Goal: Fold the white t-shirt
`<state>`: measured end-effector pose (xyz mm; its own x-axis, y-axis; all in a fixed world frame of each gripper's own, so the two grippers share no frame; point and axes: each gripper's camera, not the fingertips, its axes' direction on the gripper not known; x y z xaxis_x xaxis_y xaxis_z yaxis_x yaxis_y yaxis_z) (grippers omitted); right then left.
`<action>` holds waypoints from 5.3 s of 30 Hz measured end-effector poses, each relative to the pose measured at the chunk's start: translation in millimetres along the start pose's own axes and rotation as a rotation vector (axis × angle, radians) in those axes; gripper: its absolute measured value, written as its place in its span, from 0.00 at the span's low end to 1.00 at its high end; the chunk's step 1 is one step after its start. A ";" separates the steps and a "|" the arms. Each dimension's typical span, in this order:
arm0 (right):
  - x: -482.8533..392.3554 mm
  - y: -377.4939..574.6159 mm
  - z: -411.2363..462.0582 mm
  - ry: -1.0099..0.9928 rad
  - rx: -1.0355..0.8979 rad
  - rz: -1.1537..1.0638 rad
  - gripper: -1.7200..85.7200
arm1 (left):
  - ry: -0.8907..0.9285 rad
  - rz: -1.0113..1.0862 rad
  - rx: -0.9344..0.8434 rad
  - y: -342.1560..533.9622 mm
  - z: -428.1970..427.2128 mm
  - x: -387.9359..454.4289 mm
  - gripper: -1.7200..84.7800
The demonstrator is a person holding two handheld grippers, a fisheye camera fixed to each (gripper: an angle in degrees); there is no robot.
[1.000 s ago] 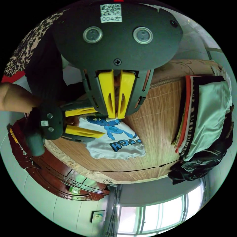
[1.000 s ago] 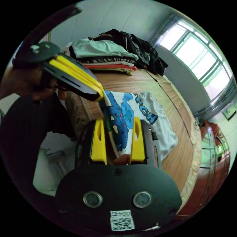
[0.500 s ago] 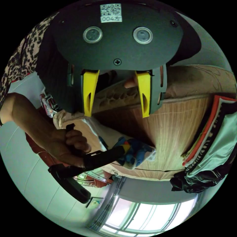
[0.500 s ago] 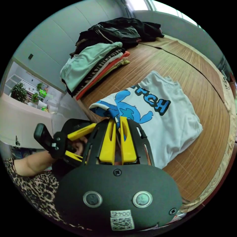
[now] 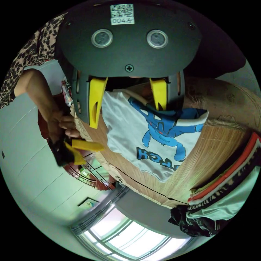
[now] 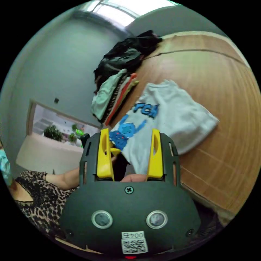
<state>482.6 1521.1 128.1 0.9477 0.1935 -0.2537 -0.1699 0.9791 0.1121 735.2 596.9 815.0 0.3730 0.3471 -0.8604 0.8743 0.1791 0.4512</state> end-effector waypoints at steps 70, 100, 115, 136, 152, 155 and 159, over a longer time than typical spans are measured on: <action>-262.3 -414.9 286.7 -0.153 -0.158 -0.018 0.09 | -0.019 -0.376 0.374 -111.4 -349.3 -371.1 0.08; -234.2 -359.4 247.0 -0.406 -0.158 0.122 0.11 | 0.228 -0.552 0.638 -21.0 -366.5 -416.0 0.12; -242.0 -260.4 303.0 -0.621 -0.311 0.180 0.23 | 0.265 -0.842 0.427 -71.2 -404.7 -437.8 0.10; -245.3 -227.9 341.5 -0.744 -0.224 0.292 0.19 | 0.386 -0.868 0.444 -76.9 -415.3 -426.9 0.11; -284.8 -176.7 337.6 -0.521 -0.196 0.190 0.05 | 0.155 -0.490 0.407 -13.6 -392.8 -393.8 0.10; -301.0 -163.7 329.5 -0.336 -0.168 0.093 0.04 | 0.166 -0.466 0.424 16.6 -388.6 -395.7 0.10; -374.4 -139.8 300.0 0.064 0.006 -0.292 0.02 | -0.026 -0.443 0.526 57.5 -414.7 -361.3 0.07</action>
<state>232.5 1292.9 495.6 0.9372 -0.0925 -0.3362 0.1092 0.9935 0.0311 521.9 863.5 1249.9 -0.0523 0.3210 -0.9456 0.9782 -0.1742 -0.1133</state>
